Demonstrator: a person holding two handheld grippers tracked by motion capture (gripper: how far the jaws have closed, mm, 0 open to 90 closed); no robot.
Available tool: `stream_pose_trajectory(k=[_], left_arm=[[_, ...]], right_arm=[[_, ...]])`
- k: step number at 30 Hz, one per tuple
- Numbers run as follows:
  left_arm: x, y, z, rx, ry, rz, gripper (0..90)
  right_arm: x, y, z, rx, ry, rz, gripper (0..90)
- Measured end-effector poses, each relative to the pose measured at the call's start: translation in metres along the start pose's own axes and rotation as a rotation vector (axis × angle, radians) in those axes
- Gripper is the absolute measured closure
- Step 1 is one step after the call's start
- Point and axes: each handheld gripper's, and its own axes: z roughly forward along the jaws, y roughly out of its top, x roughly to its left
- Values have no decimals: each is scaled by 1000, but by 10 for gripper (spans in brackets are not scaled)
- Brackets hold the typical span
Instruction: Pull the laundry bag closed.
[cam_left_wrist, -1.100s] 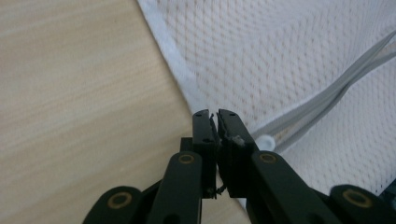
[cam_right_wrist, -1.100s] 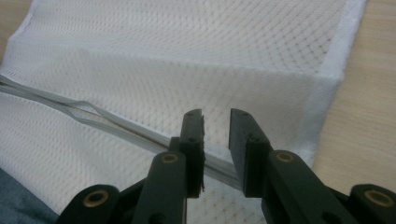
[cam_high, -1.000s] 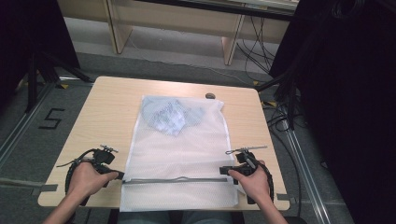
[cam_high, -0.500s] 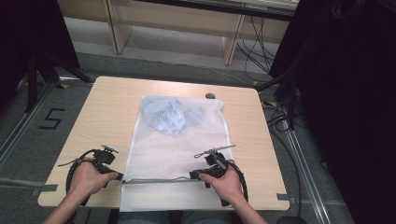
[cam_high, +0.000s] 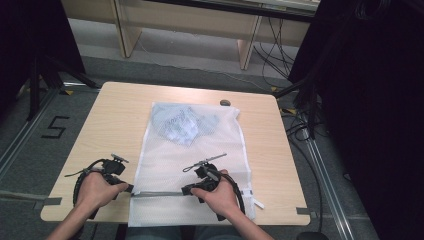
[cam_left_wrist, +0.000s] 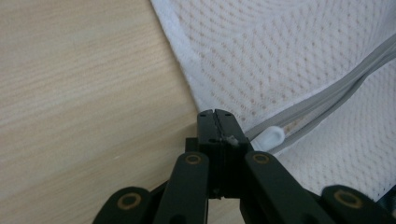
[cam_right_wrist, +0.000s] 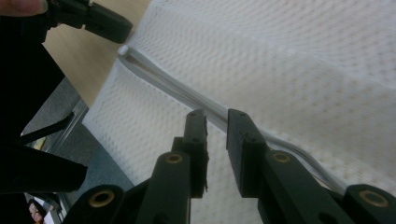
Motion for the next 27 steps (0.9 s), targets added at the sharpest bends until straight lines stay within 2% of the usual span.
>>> stream_pose_trajectory(k=[2, 3, 4, 6, 7, 8, 12, 14, 19, 22, 24, 27], left_arm=[[-3, 2, 0, -15, -2, -14, 895], [-2, 3, 0, -5, -2, 3, 894], [-5, 4, 2, -2, -1, -4, 894], [-5, 4, 3, 7, -2, -1, 894], [-6, 4, 4, 15, -2, 2, 894], [-6, 5, 5, 13, 5, 7, 894], [-7, 4, 5, 15, 7, 7, 894], [-7, 3, 4, 16, 6, 1, 893], [-6, 2, 3, 16, 9, -10, 880], [-5, 2, 4, 21, 13, -14, 884], [-5, 3, 5, 24, 17, -16, 889], [-4, 4, 5, 26, 12, -21, 891]], right_arm=[[4, 1, 1, 12, 8, 9, 785], [5, 3, 4, -1, 16, -18, 784], [11, 6, 7, 18, 15, -6, 784], [12, 7, 9, 14, 13, -9, 784], [14, 9, 12, 7, 26, -30, 784], [17, 10, 14, 12, 18, -24, 783], [29, 17, 26, 16, 47, -39, 777], [34, 20, 33, 19, 54, -28, 776], [41, 25, 45, 21, 82, -38, 774], [47, 28, 54, 33, 86, -37, 772], [50, 32, 62, 40, 95, -53, 770], [53, 34, 67, 41, 101, -51, 768]])
